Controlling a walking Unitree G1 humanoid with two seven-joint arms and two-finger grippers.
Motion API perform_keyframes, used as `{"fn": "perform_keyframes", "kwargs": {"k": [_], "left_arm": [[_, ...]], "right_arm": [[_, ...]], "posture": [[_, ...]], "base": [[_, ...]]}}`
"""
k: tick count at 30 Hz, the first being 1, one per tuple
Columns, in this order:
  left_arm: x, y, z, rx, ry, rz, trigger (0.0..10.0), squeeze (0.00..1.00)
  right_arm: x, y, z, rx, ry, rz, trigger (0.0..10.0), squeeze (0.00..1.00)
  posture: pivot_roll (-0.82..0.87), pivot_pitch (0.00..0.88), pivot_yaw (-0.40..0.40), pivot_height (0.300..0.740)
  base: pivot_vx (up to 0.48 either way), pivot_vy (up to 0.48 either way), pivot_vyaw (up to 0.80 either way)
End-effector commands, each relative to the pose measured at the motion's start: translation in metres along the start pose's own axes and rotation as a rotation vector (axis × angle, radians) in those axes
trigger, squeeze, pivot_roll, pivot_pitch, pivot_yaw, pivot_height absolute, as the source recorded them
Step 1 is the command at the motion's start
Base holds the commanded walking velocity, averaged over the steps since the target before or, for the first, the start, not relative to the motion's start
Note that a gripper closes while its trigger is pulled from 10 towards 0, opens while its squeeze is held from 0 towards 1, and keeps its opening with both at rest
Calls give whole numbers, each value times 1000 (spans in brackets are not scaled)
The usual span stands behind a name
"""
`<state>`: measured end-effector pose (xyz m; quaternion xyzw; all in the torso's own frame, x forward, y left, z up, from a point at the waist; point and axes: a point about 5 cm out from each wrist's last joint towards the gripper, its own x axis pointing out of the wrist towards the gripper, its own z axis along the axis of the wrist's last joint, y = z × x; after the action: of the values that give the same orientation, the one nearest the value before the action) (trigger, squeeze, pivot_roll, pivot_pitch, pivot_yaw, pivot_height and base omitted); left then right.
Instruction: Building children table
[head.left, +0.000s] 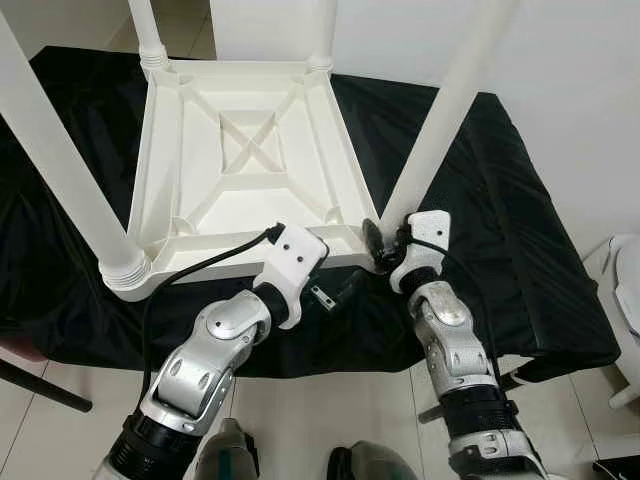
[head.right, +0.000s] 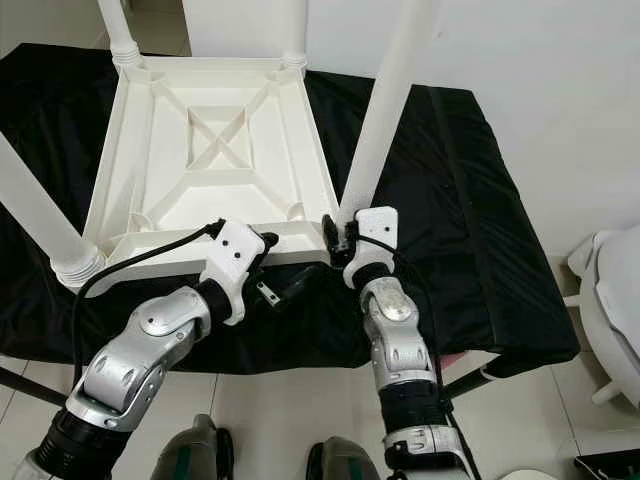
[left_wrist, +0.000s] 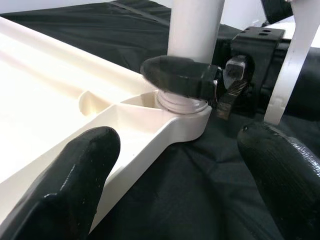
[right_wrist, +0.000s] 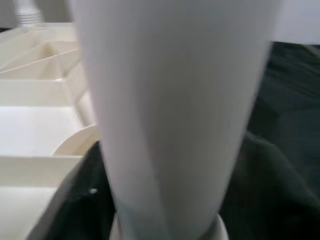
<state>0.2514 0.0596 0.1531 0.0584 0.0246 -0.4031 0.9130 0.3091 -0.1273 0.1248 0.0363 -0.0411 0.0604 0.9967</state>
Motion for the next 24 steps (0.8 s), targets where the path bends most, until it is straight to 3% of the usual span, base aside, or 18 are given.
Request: {"fn": "perform_keyframes", "kwargs": {"k": [1,6,7,20,24], "left_arm": [[2,-1,-1,-6,1,-16,10000,0],[1,-2,-1,-5,2,-19,10000,0],[1,-3,-2,-4,3,-22,10000,0],[8,1,9,12,-24,-50,10000,0],[13,2,16,56,-22,-106,10000,0]], "right_arm": [[1,-4,3,13,-4,-57,10000,1000],[8,-1,12,-20,-5,16,10000,980],[9,-3,14,-33,-7,31,10000,0],[5,-17,24,-49,-31,154,10000,0],[0,-29,27,-79,-28,179,10000,0]], "posture": [[-50,0,-63,740],[-52,1,-64,740],[-56,1,-61,740],[-87,43,-23,740],[-87,61,11,740]], "base": [[0,0,0],[0,0,0],[0,0,0],[0,0,0],[0,0,0]]}}
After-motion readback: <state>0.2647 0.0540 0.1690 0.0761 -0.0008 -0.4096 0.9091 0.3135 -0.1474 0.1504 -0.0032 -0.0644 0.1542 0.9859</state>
